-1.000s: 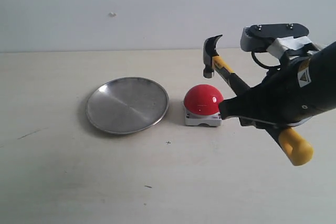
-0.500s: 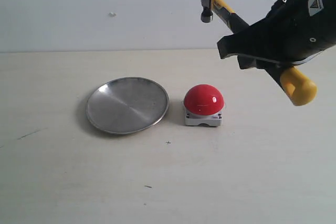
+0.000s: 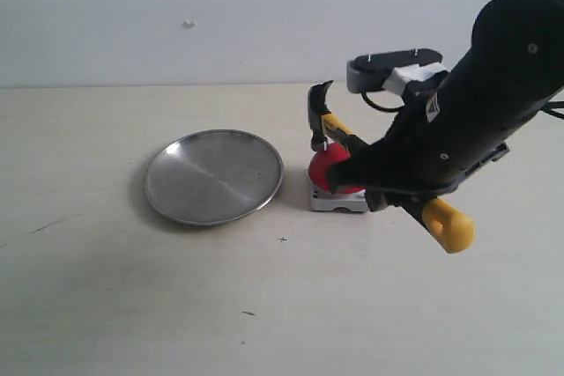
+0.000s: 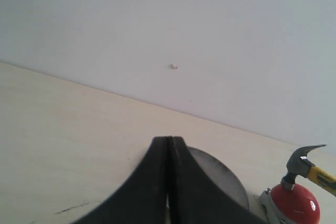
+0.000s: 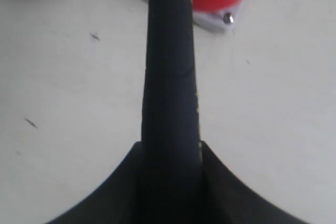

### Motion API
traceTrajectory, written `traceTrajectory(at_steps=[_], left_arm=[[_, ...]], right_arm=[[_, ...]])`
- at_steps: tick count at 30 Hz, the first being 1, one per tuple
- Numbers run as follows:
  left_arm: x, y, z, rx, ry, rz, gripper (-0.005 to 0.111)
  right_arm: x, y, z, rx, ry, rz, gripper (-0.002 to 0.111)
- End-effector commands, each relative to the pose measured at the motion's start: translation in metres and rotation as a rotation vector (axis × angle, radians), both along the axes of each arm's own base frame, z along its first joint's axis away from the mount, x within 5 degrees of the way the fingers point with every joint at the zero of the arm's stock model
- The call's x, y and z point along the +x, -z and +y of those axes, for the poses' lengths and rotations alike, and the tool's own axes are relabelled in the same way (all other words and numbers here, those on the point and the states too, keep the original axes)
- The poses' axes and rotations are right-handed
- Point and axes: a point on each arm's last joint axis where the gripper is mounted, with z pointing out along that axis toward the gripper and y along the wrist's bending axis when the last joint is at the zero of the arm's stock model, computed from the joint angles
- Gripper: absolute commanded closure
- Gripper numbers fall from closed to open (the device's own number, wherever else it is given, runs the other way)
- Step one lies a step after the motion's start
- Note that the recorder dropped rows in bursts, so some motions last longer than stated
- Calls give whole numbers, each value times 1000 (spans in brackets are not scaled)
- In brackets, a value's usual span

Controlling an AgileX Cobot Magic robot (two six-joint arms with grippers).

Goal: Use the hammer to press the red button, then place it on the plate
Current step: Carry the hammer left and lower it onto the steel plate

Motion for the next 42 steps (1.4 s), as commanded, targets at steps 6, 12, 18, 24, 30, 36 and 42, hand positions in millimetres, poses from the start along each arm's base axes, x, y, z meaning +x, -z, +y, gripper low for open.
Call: traceTrajectory(at_steps=[6,12,18,24,30,36,42], left_arm=[[-1,0,1,6,-6,-6,107],[-1,0,1,6,-6,-6,107],[-1,0,1,6,-6,-6,107],[-1,0,1,6,-6,-6,107],[-1,0,1,6,-6,-6,107],[-1,0,1,6,-6,-6,107],[-1,0,1,6,-6,-6,107]], right_arm=[[-2,-45,8,377,85,-383,108],[-12,-19,-1,427,255,-525,108],[-16,-15,12,425,283,-622,108],[-23,-26,38,545,245,-744,108],[-18,-13,60,795,234,-675,108],[-5,16,76,984,330,-663,108],[16,56,90,1062,414,-610,108]])
